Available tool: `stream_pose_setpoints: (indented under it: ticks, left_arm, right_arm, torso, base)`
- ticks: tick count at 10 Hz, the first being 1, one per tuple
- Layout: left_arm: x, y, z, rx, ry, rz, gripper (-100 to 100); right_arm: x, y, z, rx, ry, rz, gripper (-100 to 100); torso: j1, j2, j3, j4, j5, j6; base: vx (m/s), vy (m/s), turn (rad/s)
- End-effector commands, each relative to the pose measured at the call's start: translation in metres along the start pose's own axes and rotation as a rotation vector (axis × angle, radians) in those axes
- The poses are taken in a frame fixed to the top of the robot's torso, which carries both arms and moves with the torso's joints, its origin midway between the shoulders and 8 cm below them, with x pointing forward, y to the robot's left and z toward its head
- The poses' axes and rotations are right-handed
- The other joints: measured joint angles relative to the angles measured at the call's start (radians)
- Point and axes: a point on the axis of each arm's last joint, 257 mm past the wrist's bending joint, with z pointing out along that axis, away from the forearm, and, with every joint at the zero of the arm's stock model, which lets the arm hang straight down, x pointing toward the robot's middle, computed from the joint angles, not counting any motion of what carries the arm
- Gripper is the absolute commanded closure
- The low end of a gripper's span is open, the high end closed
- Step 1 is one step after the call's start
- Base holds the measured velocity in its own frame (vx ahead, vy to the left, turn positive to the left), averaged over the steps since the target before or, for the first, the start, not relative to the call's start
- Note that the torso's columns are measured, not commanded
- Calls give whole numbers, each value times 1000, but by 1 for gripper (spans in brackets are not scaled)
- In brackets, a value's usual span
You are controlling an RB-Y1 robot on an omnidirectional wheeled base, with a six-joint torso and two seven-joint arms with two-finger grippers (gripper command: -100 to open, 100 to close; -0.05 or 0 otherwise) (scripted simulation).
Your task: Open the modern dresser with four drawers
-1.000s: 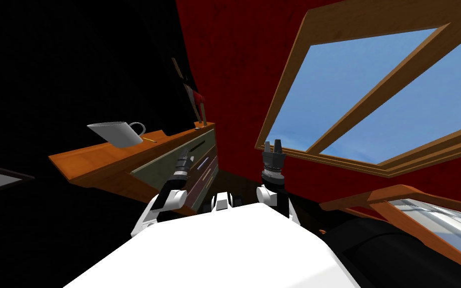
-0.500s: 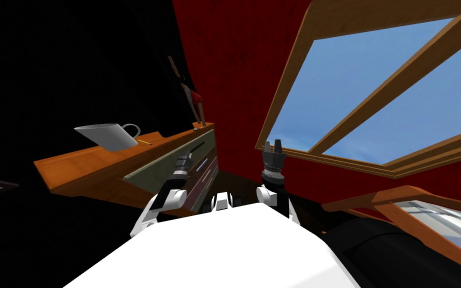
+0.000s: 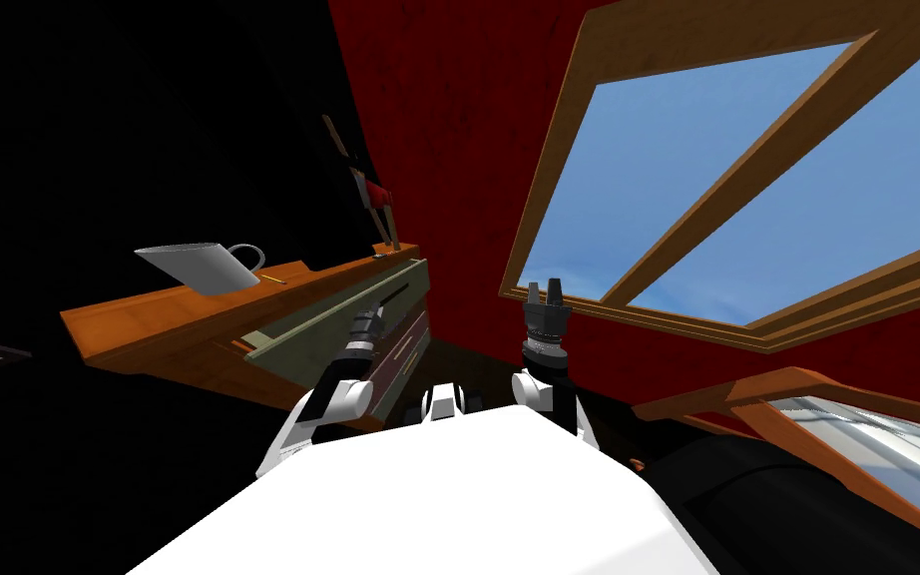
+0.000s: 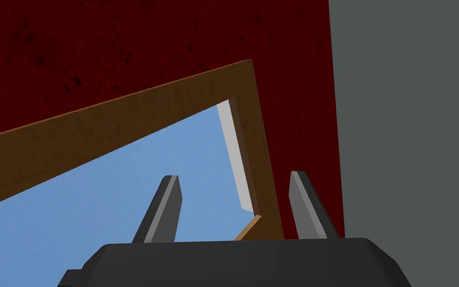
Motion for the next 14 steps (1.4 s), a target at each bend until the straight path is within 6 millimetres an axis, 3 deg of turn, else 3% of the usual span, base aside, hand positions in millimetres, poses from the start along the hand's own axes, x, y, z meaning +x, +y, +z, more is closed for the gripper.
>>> stream_pose_setpoints:
  ticks: [1,3,4,6,14]
  left_arm:
    - [3,-3,-1,4,1,0,100]
    - [5,-6,-2,8,3,-1,100]
    - [3,-9,-4,2,0,0,-100]
    - [2,-21,-9,2,-2,-1,-100]
    - [1,-64,-26,2,-4,-4,-100]
  right_arm:
    - [0,0,0,0,0,0,0]
    - [0,0,0,0,0,0,0]
    - [0,0,0,0,0,0,0]
    - [0,0,0,0,0,0,0]
    - [0,0,0,0,0,0,0]
  torso:
    - [-3,1,1,-1,0,0]
    - [-9,0,1,-2,-1,2]
    - [-7,2,1,-1,-1,2]
    - [5,-5,-3,-2,2,-1]
    - [-6,4,2,3,-2,1]
  base:
    - [-53,-171,14]
    - [-71,-170,10]
    - [-35,-70,-1]
    - [42,19,-7]
    - [36,5,1]
